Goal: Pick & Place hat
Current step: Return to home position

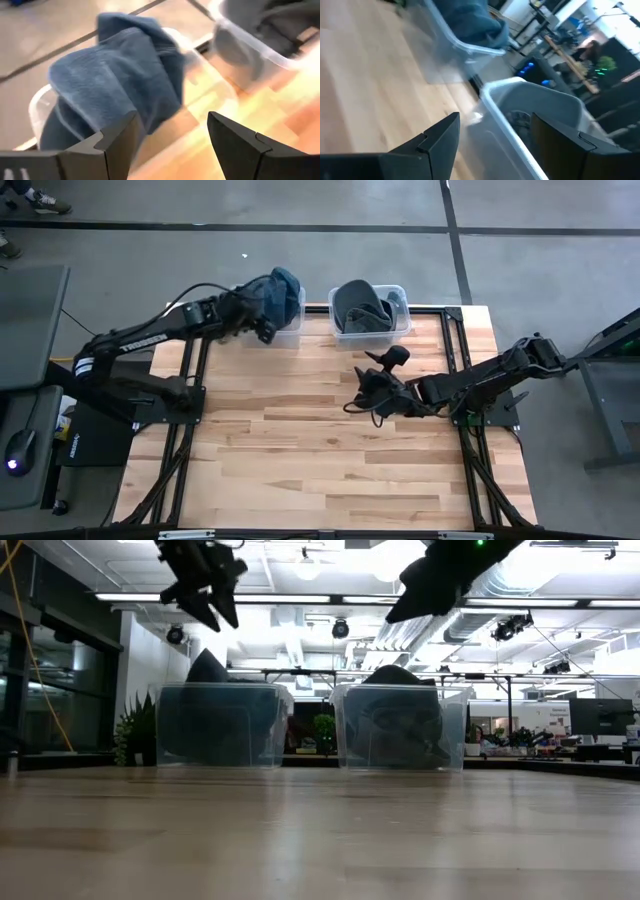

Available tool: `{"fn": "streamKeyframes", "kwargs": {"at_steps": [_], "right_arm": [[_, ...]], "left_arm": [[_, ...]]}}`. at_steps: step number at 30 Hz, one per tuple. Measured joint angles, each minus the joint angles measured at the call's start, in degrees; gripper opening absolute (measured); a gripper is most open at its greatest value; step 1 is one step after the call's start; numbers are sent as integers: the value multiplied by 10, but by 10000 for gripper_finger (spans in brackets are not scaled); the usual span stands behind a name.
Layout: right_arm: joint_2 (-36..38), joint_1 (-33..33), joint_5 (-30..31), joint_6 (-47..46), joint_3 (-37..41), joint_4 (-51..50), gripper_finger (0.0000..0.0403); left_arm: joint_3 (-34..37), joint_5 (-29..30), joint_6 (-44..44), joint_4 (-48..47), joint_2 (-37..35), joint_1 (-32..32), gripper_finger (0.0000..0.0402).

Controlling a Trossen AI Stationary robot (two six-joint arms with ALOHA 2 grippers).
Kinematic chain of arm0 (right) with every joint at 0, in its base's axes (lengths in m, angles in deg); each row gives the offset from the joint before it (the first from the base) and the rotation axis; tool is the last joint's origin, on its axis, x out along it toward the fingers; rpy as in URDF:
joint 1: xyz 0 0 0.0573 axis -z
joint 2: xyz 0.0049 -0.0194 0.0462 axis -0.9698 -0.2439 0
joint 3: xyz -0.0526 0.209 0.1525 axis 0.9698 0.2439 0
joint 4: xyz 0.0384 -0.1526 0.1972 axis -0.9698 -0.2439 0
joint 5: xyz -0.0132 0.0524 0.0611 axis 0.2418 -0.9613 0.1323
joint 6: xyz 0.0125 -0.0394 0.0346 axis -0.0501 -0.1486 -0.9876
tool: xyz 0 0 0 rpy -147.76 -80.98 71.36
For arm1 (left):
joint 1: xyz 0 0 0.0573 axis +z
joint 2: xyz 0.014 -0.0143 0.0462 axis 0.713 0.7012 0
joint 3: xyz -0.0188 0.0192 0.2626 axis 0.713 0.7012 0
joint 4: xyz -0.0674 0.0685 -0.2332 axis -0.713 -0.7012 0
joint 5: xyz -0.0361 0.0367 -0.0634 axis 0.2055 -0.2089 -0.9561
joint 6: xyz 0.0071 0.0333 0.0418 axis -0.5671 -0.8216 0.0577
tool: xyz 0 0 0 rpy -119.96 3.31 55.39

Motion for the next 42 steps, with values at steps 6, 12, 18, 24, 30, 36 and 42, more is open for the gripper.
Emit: {"fn": "streamKeyframes", "kwargs": {"at_steps": [6, 12, 18, 24, 30, 36, 42], "right_arm": [[21, -3, -71, -35, 0, 11, 239], [68, -37, -79, -71, 0, -24, 236], [122, -93, -79, -142, 0, -107, 226], [151, -148, -52, -216, 0, -180, 225], [158, -193, 9, -274, 29, -180, 224], [197, -204, -17, -270, 154, 2, 224], [261, -196, -50, -199, 301, 258, 224]], "left_arm": [[0, 35, -40, -1, -26, -85, 229], [28, 75, -46, 27, -76, -180, 180], [118, 88, -45, 102, -137, -266, 111], [217, 113, -64, 187, -209, -333, 76], [305, 116, -56, 258, -286, -364, 74], [346, 117, -59, 273, -342, -381, 74], [378, 103, -75, 273, -369, -382, 74]]}}
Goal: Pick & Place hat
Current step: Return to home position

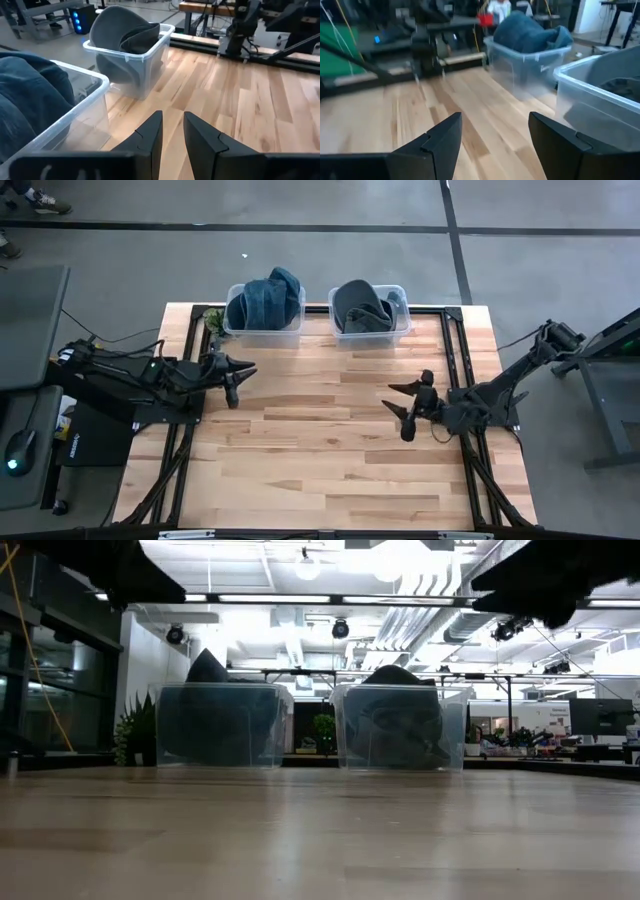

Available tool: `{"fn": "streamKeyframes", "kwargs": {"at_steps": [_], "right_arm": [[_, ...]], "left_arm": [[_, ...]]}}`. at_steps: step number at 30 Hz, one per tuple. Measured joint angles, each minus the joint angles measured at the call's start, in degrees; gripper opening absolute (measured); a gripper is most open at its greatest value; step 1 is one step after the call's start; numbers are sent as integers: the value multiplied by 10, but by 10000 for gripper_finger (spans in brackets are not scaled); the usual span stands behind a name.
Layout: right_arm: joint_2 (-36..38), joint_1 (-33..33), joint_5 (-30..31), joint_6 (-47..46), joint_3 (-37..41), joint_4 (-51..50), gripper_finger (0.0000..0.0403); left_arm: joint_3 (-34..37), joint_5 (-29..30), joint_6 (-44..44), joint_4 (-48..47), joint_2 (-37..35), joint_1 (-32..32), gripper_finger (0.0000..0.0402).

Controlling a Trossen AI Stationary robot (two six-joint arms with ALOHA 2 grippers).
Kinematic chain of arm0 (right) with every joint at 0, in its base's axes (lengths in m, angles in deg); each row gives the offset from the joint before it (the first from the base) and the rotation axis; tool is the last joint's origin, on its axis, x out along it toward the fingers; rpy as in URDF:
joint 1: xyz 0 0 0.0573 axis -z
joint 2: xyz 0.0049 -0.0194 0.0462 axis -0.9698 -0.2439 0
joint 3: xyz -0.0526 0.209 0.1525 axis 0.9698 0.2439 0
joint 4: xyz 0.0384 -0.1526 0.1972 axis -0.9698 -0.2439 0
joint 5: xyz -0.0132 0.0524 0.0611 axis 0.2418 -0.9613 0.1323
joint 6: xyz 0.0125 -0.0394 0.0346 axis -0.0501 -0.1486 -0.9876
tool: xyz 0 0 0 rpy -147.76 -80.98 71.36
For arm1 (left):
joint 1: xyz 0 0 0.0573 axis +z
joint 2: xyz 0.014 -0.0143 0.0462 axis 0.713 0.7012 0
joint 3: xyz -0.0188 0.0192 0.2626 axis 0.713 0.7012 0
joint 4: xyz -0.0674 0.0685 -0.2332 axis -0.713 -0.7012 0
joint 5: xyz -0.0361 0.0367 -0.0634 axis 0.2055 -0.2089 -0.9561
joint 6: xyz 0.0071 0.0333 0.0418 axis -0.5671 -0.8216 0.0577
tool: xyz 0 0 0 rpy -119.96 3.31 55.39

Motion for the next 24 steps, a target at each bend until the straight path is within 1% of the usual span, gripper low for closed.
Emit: {"fn": "streamKeyframes", "kwargs": {"at_steps": [2, 4, 7, 10, 12, 15, 18, 24], "right_arm": [[21, 15, -19, 36, 42, 85, 224], [39, 37, -53, 76, 73, 161, 224], [63, 81, -112, 130, 103, 239, 224], [84, 134, -202, 159, 121, 285, 224], [101, 168, -258, 160, 132, 294, 224], [126, 209, -289, 149, 156, 289, 224], [155, 232, -318, 138, 182, 292, 224], [212, 243, -322, 118, 229, 286, 224]], "left_arm": [[14, 0, -2, 15, -7, 0, 74], [32, -3, -18, 38, -12, 0, 74], [56, -27, -58, 91, -14, 0, 74], [74, -64, -89, 135, -14, 0, 74], [85, -69, -93, 157, -14, 0, 74], [105, -61, -92, 162, -23, 0, 74], [131, -61, -79, 182, -49, 0, 74], [187, -67, -44, 181, -129, 0, 74]]}}
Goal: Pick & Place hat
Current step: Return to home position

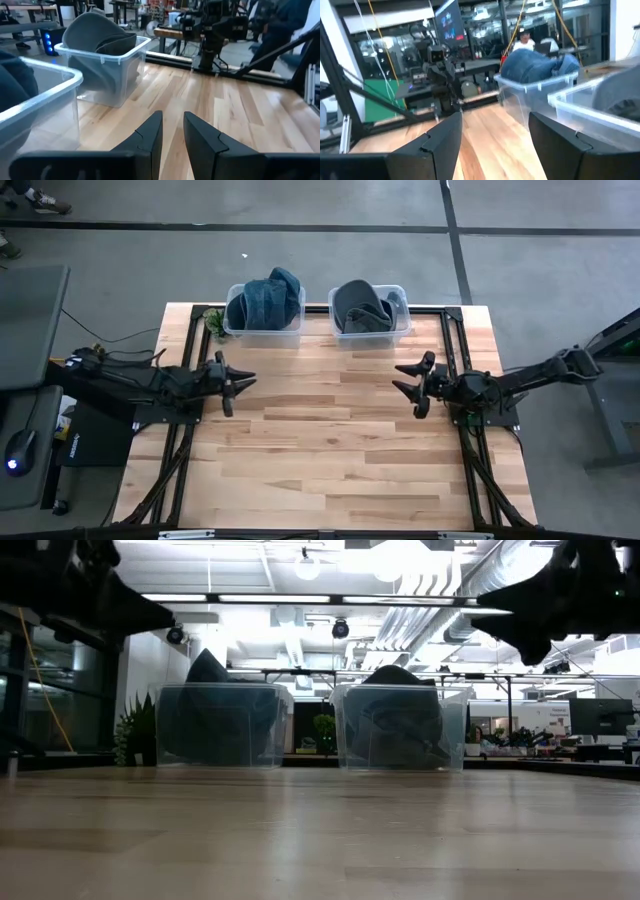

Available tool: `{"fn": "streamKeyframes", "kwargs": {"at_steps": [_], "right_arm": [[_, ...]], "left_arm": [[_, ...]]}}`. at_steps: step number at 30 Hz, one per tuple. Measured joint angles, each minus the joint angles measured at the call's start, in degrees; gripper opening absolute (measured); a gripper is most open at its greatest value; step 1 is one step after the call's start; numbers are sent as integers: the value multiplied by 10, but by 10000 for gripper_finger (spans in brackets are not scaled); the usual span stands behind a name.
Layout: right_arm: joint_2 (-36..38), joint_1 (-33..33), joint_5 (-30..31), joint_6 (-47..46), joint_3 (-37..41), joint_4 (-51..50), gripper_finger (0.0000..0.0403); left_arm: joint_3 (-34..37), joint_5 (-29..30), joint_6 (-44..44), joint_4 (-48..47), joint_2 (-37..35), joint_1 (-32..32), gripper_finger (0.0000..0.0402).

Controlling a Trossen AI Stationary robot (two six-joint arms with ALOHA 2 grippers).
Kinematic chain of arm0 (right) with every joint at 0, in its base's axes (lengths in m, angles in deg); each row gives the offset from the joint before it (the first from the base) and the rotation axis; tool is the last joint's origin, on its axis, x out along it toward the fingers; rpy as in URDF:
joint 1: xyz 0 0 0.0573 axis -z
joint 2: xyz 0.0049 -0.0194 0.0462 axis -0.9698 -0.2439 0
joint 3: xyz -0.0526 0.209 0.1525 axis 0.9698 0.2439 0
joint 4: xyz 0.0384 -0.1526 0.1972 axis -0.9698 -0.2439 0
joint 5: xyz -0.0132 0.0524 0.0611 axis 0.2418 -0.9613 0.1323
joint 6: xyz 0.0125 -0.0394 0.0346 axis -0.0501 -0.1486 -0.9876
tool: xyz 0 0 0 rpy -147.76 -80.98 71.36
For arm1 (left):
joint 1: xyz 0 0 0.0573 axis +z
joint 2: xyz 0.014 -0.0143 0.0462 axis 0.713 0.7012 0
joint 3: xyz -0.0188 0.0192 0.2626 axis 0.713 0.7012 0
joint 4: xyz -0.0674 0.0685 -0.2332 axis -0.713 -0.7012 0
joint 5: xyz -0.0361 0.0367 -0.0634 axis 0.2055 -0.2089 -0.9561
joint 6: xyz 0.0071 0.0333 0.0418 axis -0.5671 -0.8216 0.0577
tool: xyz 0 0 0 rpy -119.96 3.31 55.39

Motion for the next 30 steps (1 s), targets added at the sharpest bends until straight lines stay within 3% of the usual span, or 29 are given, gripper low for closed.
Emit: {"fn": "streamKeyframes", "kwargs": {"at_steps": [15, 21, 30], "right_arm": [[52, 0, -24, -3, -4, -116, 224], [52, 0, -29, -6, -4, -151, 224], [52, -1, -51, -23, -4, -228, 224]], "left_arm": [[108, -14, 36, 24, -142, 0, 74], [110, -31, 45, 24, -146, 0, 74], [111, -100, 21, 19, -145, 0, 74]]}}
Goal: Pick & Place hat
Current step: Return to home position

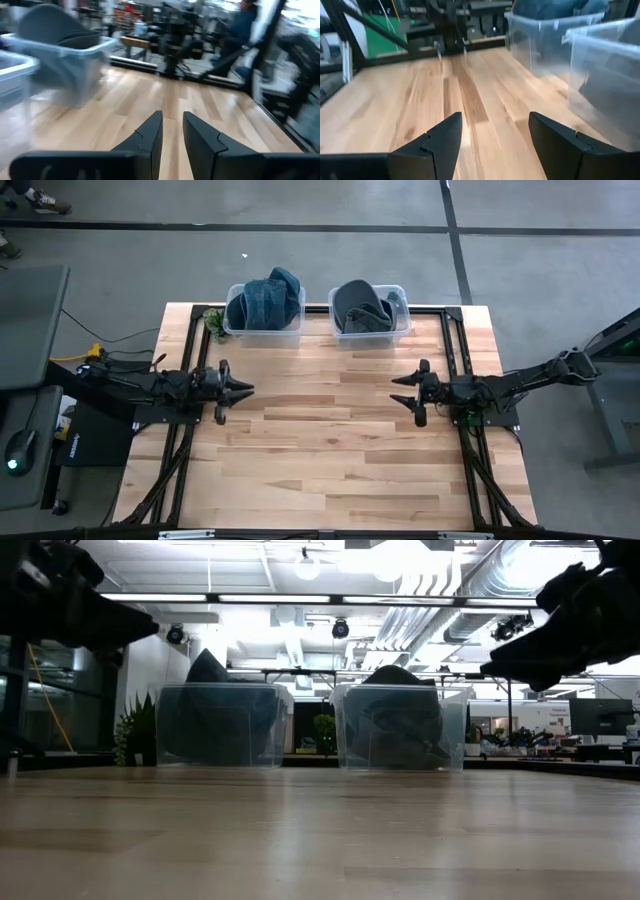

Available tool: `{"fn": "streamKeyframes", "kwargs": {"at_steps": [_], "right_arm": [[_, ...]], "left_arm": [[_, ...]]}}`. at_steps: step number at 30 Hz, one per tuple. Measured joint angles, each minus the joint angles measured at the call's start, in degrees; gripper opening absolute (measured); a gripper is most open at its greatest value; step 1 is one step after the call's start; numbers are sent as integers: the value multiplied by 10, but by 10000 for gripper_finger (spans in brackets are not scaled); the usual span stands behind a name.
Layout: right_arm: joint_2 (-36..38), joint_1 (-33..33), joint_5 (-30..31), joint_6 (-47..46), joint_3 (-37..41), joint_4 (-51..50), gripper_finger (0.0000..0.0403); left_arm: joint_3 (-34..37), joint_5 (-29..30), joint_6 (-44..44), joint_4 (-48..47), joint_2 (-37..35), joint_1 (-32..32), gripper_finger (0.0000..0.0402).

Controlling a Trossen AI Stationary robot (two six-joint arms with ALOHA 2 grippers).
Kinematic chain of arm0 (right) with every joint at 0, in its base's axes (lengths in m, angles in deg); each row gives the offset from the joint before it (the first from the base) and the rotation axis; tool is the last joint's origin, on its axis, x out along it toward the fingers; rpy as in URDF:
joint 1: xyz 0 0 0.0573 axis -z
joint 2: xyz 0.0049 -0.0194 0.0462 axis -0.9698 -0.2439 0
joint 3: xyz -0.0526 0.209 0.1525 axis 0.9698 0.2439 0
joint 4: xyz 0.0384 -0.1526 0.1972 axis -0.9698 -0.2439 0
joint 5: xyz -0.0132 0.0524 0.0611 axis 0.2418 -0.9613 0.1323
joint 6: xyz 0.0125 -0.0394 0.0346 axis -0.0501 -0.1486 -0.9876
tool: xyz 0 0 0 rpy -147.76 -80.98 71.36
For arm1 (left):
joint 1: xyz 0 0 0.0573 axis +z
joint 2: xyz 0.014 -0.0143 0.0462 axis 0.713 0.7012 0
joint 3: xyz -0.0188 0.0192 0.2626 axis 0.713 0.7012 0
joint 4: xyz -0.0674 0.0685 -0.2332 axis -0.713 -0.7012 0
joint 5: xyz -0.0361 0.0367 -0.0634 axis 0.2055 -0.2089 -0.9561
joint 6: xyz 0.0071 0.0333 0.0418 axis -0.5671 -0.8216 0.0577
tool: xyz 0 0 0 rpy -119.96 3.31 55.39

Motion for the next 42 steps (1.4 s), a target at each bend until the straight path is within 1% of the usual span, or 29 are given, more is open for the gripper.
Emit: {"fn": "streamKeyframes", "kwargs": {"at_steps": [4, 6, 8, 11, 14, 18, 20, 24, 32, 42], "right_arm": [[0, 0, 1, -3, 0, -14, 224], [0, 0, -2, -3, 0, -14, 224], [0, 0, -4, -3, 0, -14, 224], [0, 0, 21, 3, 0, -14, 224], [0, 0, 44, 26, 0, -14, 224], [0, 0, 38, 3, 0, -14, 224], [0, 0, 30, -1, 0, -14, 224], [0, 0, 29, 1, 0, -14, 224], [0, 0, 29, 1, 0, -14, 224], [0, 0, 29, 1, 0, -14, 224]], "left_arm": [[0, -67, -41, -6, 0, 0, 74], [0, -89, -60, -10, 0, 0, 74], [0, -94, -76, -10, 0, 0, 74], [1, -93, -103, -10, 0, 0, 74], [1, -106, -127, -12, 0, 0, 74], [1, -141, -152, -17, 0, 0, 74], [1, -150, -163, -19, 0, 0, 74], [1, -149, -199, -19, 0, 0, 74], [1, -145, -224, -18, 0, 0, 74], [1, -102, -224, -13, 0, 0, 74]]}}
